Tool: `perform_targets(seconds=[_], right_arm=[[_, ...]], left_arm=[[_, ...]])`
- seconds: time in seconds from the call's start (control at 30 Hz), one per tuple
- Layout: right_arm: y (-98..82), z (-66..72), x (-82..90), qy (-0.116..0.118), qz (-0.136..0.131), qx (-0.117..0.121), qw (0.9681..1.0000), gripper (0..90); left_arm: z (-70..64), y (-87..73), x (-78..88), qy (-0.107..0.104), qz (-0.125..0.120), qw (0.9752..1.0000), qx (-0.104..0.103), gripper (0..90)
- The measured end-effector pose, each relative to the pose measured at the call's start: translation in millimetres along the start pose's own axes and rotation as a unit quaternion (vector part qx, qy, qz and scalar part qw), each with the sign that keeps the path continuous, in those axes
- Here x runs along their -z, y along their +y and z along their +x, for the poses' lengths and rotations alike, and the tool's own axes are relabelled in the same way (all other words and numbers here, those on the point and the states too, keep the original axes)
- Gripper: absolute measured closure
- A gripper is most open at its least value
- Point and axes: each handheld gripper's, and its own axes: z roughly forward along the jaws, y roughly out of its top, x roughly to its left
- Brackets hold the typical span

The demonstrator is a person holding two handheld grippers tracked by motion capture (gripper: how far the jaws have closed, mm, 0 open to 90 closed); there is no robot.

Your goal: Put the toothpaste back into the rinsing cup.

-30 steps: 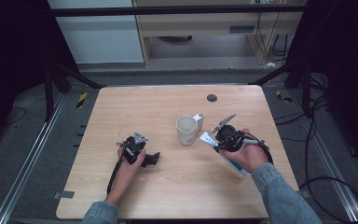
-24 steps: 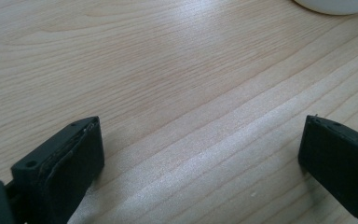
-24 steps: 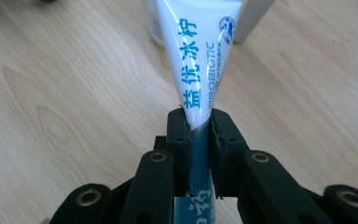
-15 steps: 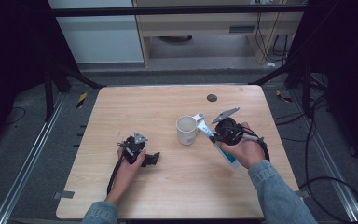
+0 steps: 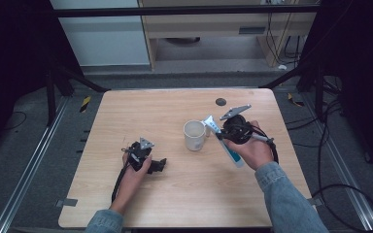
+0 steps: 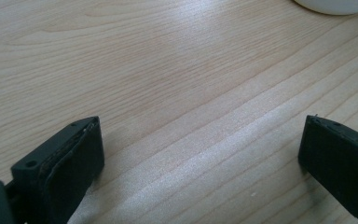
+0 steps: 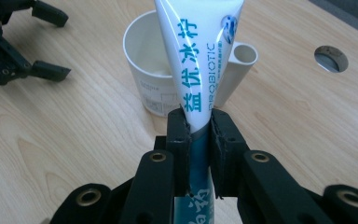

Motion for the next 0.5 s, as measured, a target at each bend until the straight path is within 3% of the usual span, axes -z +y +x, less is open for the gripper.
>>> perform_targets(seconds=[0.5], right_arm=[[24.2,0.7,12.5,-0.013,-0.061,-0.019,0.9979,79.4]], left_arm=[[0.2,0.0,0.2,0.000,0.001,1.0000,-0.001,0.0]])
